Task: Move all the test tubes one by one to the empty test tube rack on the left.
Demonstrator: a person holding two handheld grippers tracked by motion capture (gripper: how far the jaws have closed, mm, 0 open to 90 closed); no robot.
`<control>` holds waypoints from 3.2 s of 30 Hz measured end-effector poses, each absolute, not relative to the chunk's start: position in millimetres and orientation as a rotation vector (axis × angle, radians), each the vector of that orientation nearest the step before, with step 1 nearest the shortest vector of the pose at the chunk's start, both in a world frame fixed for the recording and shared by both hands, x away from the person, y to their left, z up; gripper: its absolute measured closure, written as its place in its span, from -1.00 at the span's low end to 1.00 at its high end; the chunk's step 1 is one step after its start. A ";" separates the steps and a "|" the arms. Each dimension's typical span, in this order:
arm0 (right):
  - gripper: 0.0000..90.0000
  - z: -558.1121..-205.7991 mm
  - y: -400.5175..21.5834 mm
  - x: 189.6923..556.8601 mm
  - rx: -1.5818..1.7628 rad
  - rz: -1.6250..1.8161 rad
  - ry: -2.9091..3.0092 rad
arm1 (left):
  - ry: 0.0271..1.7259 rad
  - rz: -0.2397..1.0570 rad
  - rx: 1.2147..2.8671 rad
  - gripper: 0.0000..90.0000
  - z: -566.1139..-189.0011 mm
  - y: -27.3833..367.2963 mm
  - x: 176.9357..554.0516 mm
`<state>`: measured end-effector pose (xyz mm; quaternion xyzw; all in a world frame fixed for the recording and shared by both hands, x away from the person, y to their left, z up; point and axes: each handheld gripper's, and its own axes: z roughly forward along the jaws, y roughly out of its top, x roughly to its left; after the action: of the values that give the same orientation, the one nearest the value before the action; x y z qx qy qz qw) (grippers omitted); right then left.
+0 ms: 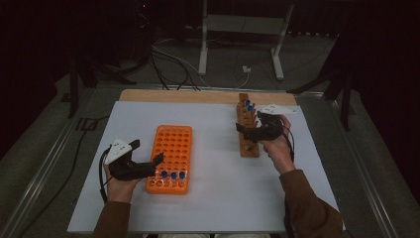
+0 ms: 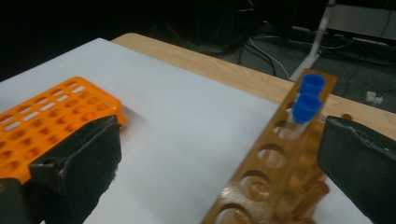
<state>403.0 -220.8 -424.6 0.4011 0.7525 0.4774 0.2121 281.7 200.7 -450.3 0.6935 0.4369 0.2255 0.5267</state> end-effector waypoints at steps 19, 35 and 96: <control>0.25 -451.5 -231.3 461.2 1.268 1.174 2.038 | 1.072 0.540 1.653 -0.98 -457.6 206.1 282.0; 0.70 -462.3 -215.6 472.9 1.247 1.120 2.005 | 1.079 0.534 1.661 -0.98 -460.6 206.3 282.6; 0.71 -399.7 -206.9 437.4 1.107 1.276 2.036 | 1.090 0.533 1.656 -0.98 -461.3 202.9 281.6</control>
<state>437.4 -206.9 -399.7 0.4058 0.7460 0.4674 0.2455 281.6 202.9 -461.3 0.6900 0.4544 0.2220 0.5178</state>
